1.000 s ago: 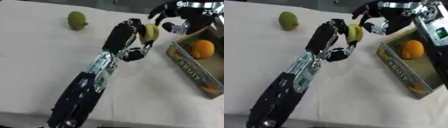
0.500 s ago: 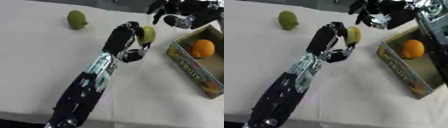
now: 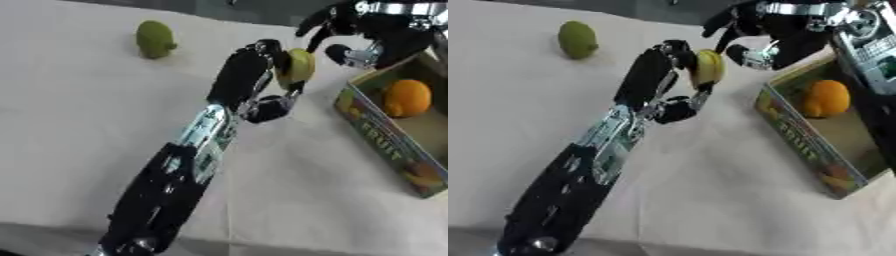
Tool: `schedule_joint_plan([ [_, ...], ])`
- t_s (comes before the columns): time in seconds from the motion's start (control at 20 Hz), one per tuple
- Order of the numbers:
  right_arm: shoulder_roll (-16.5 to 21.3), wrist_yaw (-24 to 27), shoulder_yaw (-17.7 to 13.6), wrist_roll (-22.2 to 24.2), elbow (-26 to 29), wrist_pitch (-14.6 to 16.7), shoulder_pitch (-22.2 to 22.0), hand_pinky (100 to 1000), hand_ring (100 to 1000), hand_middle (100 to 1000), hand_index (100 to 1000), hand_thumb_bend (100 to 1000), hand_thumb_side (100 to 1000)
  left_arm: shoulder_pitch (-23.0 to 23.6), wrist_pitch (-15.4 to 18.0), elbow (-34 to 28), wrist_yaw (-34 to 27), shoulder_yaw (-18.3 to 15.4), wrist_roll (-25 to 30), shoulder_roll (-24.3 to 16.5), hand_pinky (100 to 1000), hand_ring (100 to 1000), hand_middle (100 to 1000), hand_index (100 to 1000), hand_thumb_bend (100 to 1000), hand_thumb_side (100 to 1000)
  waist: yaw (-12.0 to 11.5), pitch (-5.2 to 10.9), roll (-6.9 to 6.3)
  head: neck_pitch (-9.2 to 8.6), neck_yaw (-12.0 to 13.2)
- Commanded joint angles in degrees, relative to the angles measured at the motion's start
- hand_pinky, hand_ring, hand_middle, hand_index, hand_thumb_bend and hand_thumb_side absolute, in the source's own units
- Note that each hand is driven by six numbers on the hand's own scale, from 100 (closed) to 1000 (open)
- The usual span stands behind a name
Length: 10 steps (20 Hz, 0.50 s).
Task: Pick up the objects with one hand, pass them to the other hand, and then place them into the box on the other side of the table.
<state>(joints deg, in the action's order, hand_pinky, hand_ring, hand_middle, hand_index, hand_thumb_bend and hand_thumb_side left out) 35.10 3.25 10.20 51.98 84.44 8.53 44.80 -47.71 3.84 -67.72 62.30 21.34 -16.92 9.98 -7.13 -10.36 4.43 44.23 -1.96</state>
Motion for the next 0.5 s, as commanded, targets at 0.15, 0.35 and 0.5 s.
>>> schedule_joint_plan([
  [0.15,1.1,-2.8,-0.51,-0.01,-2.21,3.2,0.63,950,807,886,918,100,375,-1.67,0.35,-3.25,-0.15,0.46,0.58,0.31,490,503,466,442,100,220,-0.29,0.05,0.67,-0.11,0.55],
  [0.35,0.97,-2.89,-0.08,-0.01,-2.84,4.46,0.59,959,825,893,917,100,397,-1.84,0.31,-3.94,-0.19,0.62,1.01,0.28,490,503,466,442,100,217,-0.45,-0.02,0.76,-0.11,0.57],
  [0.5,0.93,-2.86,-0.17,-0.01,-3.12,4.72,0.57,962,829,892,912,100,413,-1.92,0.49,-4.52,-0.23,0.85,1.25,0.34,491,504,467,442,100,216,-0.53,-0.06,0.77,-0.11,0.61],
])
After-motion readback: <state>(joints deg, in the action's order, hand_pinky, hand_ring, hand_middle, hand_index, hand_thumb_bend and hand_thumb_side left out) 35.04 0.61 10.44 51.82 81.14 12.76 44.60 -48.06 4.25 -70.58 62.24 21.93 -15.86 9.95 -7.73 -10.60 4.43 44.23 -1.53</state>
